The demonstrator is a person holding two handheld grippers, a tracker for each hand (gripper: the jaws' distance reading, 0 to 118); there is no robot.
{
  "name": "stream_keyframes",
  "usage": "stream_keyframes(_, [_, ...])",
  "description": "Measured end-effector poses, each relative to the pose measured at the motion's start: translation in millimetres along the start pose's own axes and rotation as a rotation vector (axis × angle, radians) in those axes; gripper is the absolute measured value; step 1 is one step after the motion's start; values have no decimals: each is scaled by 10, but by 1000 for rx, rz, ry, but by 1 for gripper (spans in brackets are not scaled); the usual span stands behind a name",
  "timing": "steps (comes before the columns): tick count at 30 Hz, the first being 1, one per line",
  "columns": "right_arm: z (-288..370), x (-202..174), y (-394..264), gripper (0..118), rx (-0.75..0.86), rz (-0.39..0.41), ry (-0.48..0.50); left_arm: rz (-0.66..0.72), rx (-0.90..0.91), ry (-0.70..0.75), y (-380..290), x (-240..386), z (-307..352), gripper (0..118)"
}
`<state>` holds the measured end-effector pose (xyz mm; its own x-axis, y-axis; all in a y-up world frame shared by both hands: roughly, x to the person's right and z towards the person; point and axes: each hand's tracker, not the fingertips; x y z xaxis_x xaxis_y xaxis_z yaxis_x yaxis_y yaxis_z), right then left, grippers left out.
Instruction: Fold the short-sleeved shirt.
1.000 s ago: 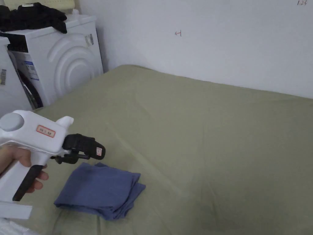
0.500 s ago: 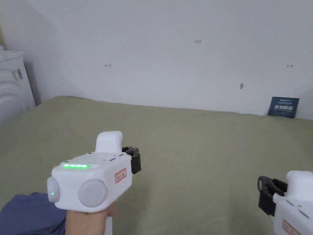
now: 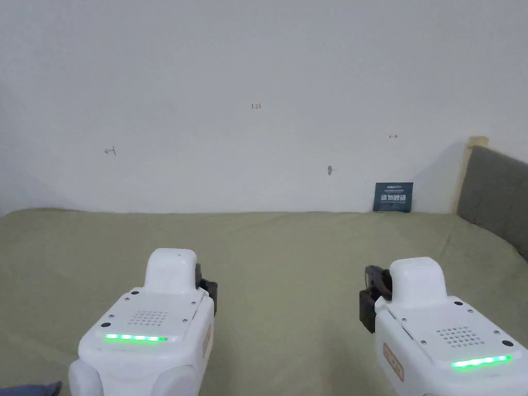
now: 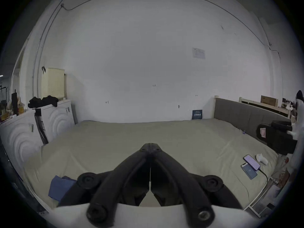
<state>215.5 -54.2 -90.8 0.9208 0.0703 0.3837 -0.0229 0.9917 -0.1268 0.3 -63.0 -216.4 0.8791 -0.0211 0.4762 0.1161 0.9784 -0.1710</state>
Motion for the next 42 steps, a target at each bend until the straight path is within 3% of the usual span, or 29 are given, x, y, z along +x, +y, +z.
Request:
stream_keyframes(22, [-109, 13, -40, 4, -19, -24, -14, -2, -8, 16, 76, -51, -23, 0])
stream_keyframes(23, [-111, 6, -35, 16, -15, -22, -21, -6, -6, 18, 78, -50, -27, 12])
stream_keyframes(24, [-109, 9, -28, 43, -10, -18, -29, -5, -4, 22, 82, -48, -32, 37])
stream_keyframes(26, [-134, 20, -6, 118, -16, -14, -55, 4, -32, 41, 109, -57, -76, 118])
stream_keyframes(28, [-125, 2, -51, 118, 6, -60, -76, -10, -3, 20, 88, -63, -69, 118])
stream_keyframes(30, [-129, -82, 29, 118, 11, -5, -88, -10, -21, 61, 79, -99, -64, 118])
stream_keyframes(37, [-100, 36, 63, 118, 10, -14, -79, -14, -27, 114, 203, -172, -55, 118])
stream_keyframes(42, [-116, 30, 98, 118, 9, -30, -64, -68, -109, 67, 287, -116, -84, 118])
